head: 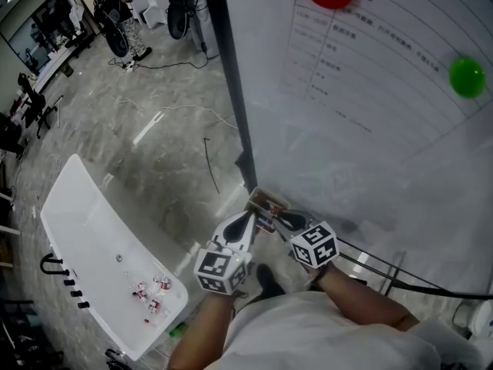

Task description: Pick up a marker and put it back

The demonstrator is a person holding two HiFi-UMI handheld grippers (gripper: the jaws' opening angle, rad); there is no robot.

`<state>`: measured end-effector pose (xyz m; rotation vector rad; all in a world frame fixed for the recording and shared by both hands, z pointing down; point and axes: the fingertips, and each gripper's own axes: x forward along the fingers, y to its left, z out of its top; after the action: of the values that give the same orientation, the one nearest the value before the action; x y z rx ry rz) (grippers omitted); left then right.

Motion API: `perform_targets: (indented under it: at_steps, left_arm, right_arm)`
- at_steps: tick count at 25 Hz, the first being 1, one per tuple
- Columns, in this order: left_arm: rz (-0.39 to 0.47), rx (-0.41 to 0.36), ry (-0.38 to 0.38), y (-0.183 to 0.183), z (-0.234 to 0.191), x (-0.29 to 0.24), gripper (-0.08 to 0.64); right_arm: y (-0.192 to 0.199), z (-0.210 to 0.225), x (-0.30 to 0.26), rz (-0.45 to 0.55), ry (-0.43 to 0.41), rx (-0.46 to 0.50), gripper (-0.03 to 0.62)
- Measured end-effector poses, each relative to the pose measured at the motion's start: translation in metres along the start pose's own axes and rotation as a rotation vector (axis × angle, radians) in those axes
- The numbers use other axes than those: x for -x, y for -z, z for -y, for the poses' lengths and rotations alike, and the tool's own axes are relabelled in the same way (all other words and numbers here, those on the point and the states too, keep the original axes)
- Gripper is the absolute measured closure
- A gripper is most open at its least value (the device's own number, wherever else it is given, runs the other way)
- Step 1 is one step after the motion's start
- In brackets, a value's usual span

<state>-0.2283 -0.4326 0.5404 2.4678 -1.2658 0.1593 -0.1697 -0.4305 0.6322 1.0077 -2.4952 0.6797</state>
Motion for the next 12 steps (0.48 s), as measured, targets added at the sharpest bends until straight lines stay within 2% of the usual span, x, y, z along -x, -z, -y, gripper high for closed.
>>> perform_targets:
  at_steps: [12]
  left_arm:
    - [0.054, -0.049, 0.031, -0.031, 0.023, 0.006, 0.558]
  right_arm:
    - [-0.042, -0.014, 0.029, 0.089, -0.013, 0.039, 0.492]
